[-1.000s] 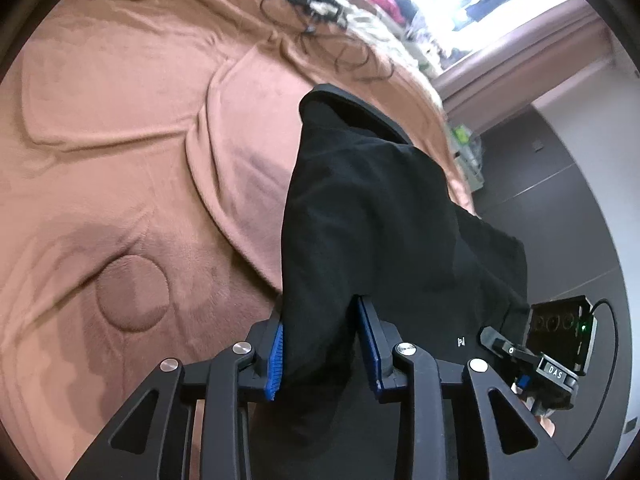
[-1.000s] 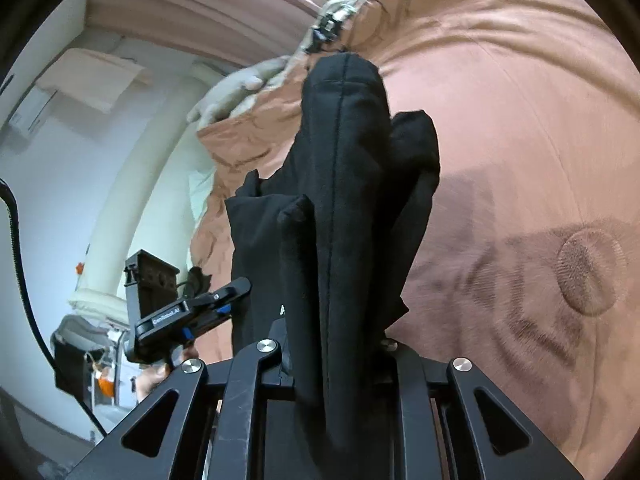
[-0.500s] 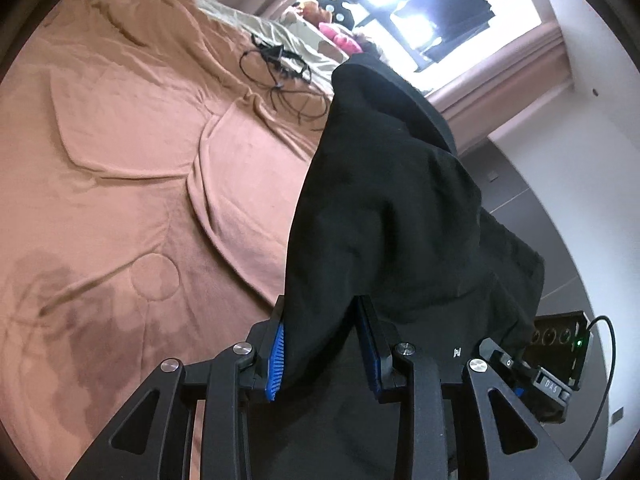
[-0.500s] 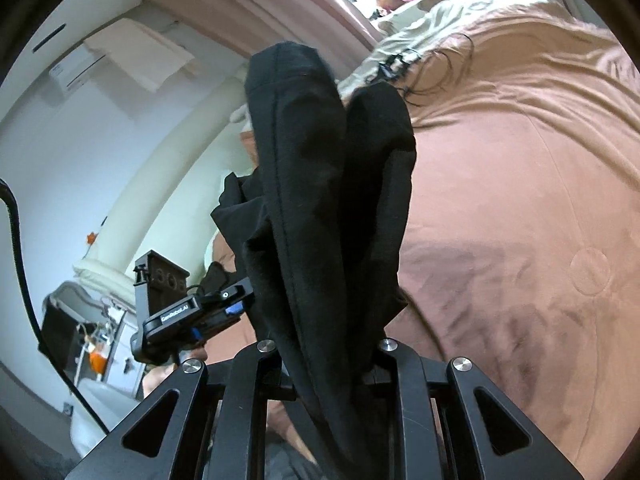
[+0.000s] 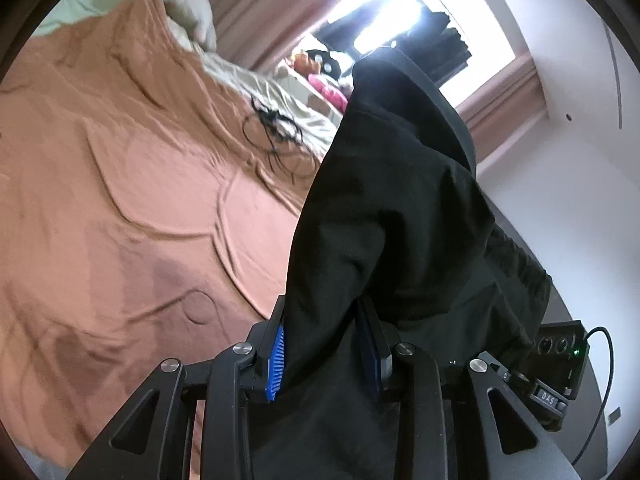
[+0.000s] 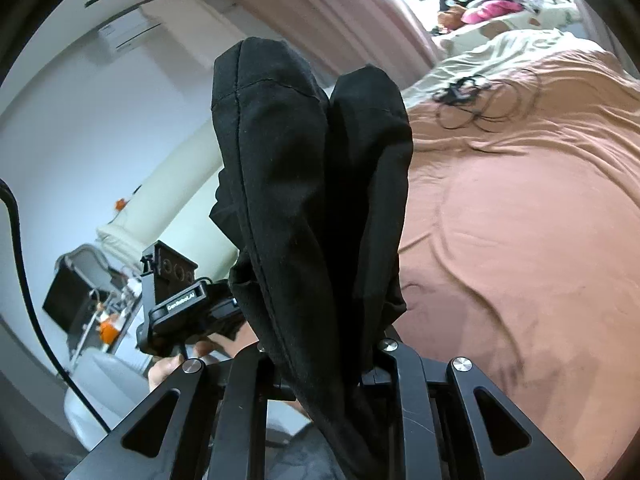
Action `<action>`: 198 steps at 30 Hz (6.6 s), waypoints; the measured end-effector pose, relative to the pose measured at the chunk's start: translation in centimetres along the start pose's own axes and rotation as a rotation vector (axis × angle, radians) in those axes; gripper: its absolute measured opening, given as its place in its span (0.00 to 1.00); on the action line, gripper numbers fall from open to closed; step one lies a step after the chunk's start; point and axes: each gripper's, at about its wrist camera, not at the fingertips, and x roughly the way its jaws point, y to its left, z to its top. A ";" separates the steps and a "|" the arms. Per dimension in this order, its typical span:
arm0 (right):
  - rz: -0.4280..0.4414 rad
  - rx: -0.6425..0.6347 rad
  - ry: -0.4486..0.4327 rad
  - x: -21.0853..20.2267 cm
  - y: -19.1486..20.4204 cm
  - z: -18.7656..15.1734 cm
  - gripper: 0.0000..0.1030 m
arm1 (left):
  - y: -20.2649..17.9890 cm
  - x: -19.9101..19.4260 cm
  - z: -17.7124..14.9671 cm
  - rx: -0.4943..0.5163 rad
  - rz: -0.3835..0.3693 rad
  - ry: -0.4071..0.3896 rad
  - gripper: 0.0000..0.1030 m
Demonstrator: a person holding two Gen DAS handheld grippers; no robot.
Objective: Fold large clothes
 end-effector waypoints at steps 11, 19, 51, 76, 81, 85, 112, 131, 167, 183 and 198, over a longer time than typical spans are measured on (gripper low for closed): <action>0.098 -0.102 0.047 5.9 9.4 -1.2 0.18 | 3.6 -11.6 1.0 -0.019 0.049 -0.160 0.33; 0.169 -0.174 0.095 11.1 16.1 -2.5 0.18 | 6.7 -19.3 1.5 -0.030 0.101 -0.245 0.33; 0.481 -0.228 0.328 38.9 36.8 -4.7 0.18 | 26.2 -45.7 12.4 -0.107 0.302 -0.542 0.31; 0.468 0.061 0.478 56.5 22.9 -3.7 0.18 | 41.2 -37.0 22.4 -0.230 0.398 -0.464 0.31; 0.350 0.054 0.483 58.5 19.0 -4.6 0.17 | 41.9 -36.6 21.8 -0.215 0.503 -0.451 0.31; 0.237 0.106 0.510 60.8 14.9 -6.0 0.17 | 41.0 -38.0 19.7 -0.169 0.622 -0.426 0.32; 0.262 0.078 0.510 67.3 18.7 -4.0 0.17 | 45.8 -35.8 5.1 -0.579 0.659 -0.275 0.67; 0.110 0.004 0.523 68.5 17.0 -4.9 0.40 | 46.9 -35.4 6.0 -0.553 0.666 -0.285 0.60; -0.003 -0.236 0.373 41.1 16.1 2.8 1.00 | 23.1 -32.8 5.3 -0.201 0.803 -0.377 1.00; -0.103 -0.286 0.213 26.0 12.9 3.4 1.00 | 11.3 -28.7 0.9 0.031 0.740 -0.341 1.00; -0.181 -0.301 0.042 12.3 11.0 -1.9 1.00 | 3.8 -28.0 -6.5 0.258 0.671 -0.343 1.00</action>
